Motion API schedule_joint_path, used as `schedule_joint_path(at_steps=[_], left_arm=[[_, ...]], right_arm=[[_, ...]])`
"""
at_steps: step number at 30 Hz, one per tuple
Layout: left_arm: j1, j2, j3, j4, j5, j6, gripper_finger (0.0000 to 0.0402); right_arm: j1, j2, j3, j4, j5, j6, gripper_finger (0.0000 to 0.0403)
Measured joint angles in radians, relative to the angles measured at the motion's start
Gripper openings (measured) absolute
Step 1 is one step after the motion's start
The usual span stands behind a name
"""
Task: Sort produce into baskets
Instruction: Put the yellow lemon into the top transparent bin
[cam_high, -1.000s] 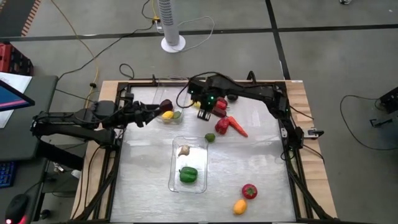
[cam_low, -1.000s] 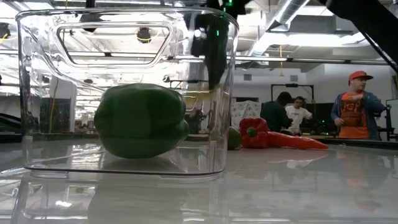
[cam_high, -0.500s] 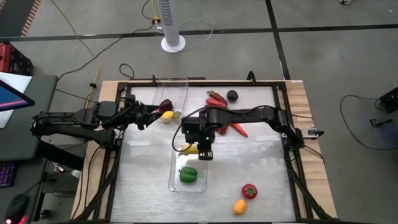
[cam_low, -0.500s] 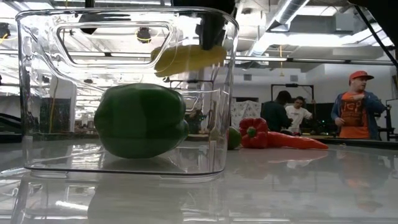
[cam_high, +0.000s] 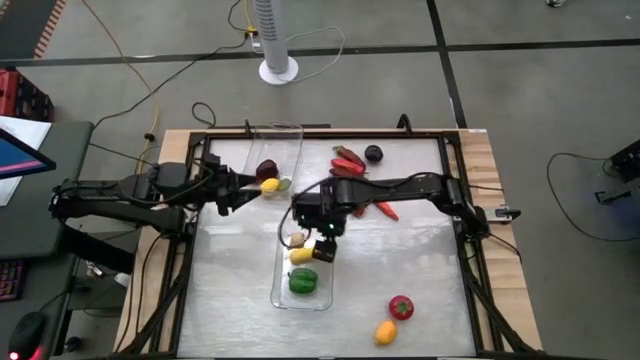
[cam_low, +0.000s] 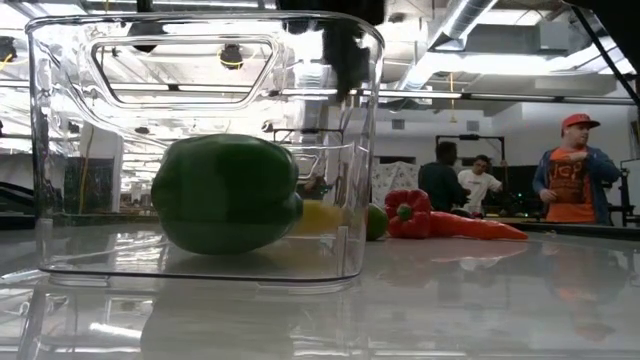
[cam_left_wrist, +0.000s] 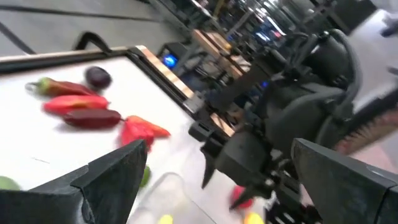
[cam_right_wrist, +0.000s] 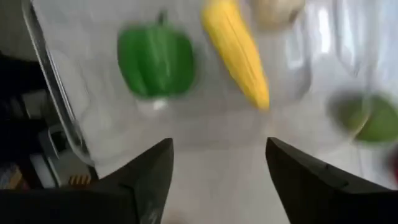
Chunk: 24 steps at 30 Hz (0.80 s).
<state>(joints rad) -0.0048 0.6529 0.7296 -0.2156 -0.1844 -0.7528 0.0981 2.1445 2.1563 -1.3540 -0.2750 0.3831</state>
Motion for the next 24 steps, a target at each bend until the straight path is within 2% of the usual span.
schedule_joint_path(at_steps=[6, 12, 19, 21, 24], left_arm=[[-0.001, -0.018, 0.000, -0.026, 0.078, 0.037, 0.0387], [-0.001, -0.025, 0.000, -0.063, 0.103, 0.085, 0.0387], [0.000, -0.025, 0.000, -0.065, 0.110, 0.128, 0.0387], [0.000, -0.025, 0.000, -0.065, 0.124, 0.143, 0.0387], [0.000, -0.025, 0.000, -0.067, 0.128, 0.167, 0.0387]], right_arm=[[0.172, -0.006, -0.003, -0.046, 0.024, 0.069, 0.0296], [0.319, -0.004, -0.053, -0.090, 0.052, 0.318, 0.0296], [0.433, -0.019, -0.052, -0.084, 0.068, 0.542, 0.0297], [0.467, -0.033, -0.052, -0.063, 0.081, 0.556, 0.0297], [0.531, -0.035, -0.050, -0.032, 0.095, 0.493, 0.0297]])
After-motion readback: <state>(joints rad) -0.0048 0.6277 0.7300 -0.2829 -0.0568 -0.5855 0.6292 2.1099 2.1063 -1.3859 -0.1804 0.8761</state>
